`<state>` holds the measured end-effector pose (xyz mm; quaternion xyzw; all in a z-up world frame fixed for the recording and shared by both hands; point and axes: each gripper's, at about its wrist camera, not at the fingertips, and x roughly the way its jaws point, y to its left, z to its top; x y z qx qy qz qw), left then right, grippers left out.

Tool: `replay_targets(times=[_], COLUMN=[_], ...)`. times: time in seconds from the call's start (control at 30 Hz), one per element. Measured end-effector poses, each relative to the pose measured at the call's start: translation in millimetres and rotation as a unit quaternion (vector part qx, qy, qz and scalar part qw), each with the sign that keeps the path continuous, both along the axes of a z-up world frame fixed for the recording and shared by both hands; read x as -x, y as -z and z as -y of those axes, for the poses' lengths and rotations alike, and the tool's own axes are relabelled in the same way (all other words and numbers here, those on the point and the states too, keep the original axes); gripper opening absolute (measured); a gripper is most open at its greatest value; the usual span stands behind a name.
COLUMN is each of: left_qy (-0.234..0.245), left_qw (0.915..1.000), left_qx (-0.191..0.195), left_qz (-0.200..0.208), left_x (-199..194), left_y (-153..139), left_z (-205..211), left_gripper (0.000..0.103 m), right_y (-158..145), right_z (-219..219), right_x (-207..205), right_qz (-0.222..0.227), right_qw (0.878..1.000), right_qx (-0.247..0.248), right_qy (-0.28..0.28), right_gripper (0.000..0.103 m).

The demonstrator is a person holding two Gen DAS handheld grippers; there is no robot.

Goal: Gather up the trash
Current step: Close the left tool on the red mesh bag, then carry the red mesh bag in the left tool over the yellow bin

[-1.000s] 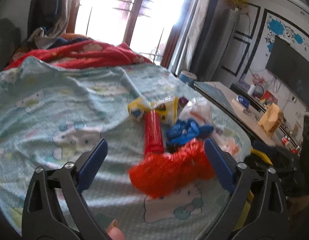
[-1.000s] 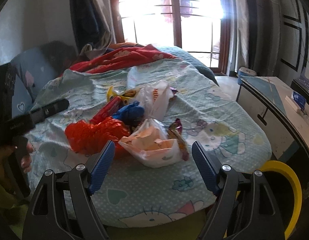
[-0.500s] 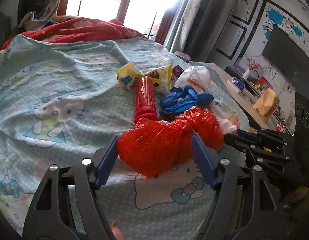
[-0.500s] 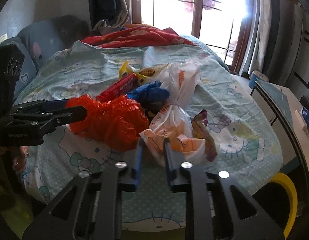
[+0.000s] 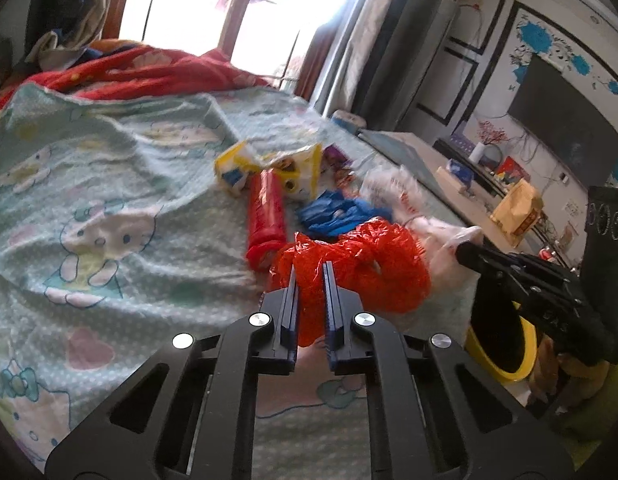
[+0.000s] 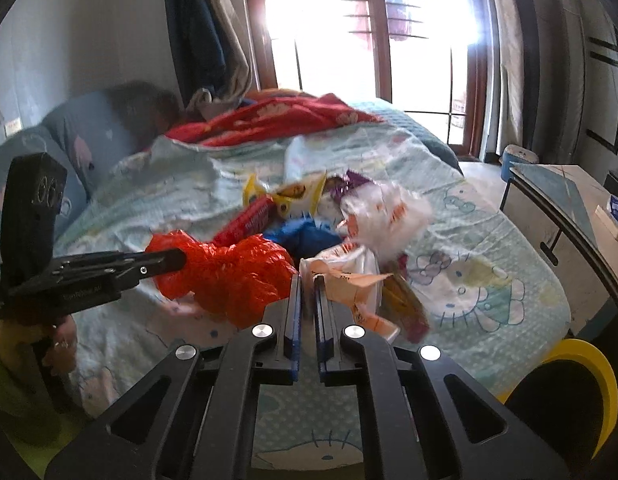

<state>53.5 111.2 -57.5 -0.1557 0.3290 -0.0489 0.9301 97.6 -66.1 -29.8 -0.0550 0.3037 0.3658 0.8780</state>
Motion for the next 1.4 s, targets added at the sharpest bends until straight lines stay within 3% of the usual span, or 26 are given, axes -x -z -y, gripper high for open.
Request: replay_targets(times=[0.2, 0.63, 1.4], left_qy=[0.003, 0.006, 0.077], left_qw=[0.9992, 0.9967, 0.9918], left_qx=[-0.006, -0.01, -0.037], left_qz=[0.041, 0.081, 0.095], left_x=[8, 8, -11], left_y=[-25, -55, -68], left_z=[5, 19, 98], left_gripper=[0.005, 0.005, 0.005], right_y=[-16, -50, -58], right_z=[5, 40, 126], right_x=[3, -5, 1], right_qz=[0.028, 0.053, 0.042], right_qw=[0.999, 0.995, 0.988], right_qx=[-0.02, -0.071, -0.085], right_qy=[-0.002, 0.04, 0.119], right_gripper=[0.006, 0.006, 0.006])
